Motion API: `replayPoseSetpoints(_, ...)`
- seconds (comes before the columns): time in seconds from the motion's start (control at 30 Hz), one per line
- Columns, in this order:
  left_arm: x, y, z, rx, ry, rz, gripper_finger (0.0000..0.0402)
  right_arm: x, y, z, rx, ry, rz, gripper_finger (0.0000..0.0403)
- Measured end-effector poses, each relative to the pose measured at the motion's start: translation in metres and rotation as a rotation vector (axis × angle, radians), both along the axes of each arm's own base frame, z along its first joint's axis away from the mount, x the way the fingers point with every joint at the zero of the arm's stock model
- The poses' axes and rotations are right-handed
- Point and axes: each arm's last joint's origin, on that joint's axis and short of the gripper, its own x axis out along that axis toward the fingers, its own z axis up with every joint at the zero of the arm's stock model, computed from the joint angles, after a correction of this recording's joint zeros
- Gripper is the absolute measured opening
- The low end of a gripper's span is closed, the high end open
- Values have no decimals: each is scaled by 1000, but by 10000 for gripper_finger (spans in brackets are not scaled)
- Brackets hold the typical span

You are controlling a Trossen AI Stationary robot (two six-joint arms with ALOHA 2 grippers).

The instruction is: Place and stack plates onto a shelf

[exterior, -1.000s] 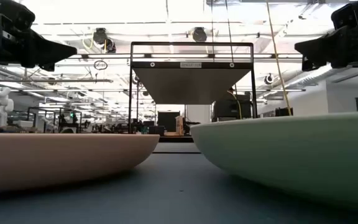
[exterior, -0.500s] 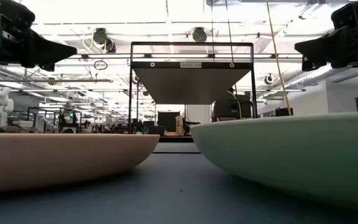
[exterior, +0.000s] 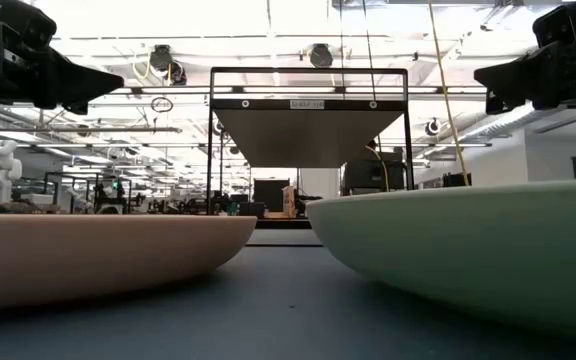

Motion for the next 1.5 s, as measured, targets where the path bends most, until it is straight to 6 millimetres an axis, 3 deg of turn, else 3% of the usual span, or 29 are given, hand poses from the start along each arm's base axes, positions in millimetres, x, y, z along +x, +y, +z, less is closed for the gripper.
replayPoseSetpoints(1.5, 0, 0, 0, 0, 0, 0, 4, 0, 0, 4, -22, -42, -1, 0)
